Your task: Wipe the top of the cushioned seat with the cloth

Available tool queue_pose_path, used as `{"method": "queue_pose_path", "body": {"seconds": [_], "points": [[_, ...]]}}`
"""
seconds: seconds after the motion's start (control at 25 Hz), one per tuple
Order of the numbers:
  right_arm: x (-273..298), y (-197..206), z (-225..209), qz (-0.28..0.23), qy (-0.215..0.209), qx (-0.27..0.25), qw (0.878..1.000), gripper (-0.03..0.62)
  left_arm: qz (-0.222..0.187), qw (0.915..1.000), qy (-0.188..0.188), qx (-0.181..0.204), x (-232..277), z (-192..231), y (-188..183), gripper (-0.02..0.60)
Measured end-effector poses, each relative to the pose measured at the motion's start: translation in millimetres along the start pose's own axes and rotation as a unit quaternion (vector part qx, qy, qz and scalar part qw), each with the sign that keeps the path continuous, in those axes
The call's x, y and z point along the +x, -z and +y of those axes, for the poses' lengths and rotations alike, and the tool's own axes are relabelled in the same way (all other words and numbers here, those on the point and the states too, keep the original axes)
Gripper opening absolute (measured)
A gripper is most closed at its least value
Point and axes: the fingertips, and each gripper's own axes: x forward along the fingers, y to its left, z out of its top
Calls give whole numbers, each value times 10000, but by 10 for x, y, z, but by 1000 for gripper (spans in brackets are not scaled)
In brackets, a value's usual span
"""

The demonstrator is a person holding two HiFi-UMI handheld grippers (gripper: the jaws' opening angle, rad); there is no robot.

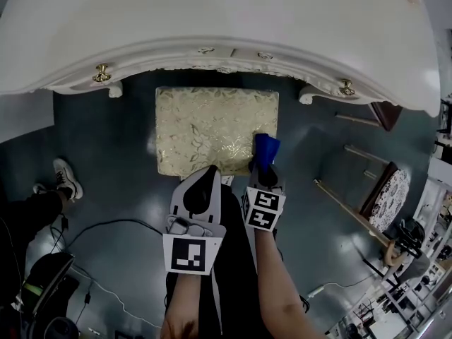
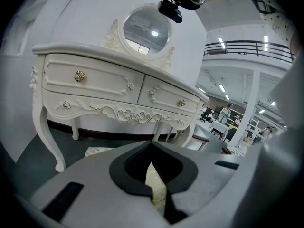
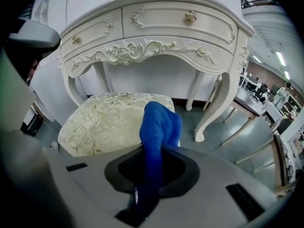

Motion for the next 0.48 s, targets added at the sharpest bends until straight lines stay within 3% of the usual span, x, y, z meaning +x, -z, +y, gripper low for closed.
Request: {"method": "queue_pose_path", "body": {"seconds": [0.48], "points": [[-19,-85,445,-3,-260,-246,9994,61,-65,9998,-134,-124,-127,183,-57,-8]]}}
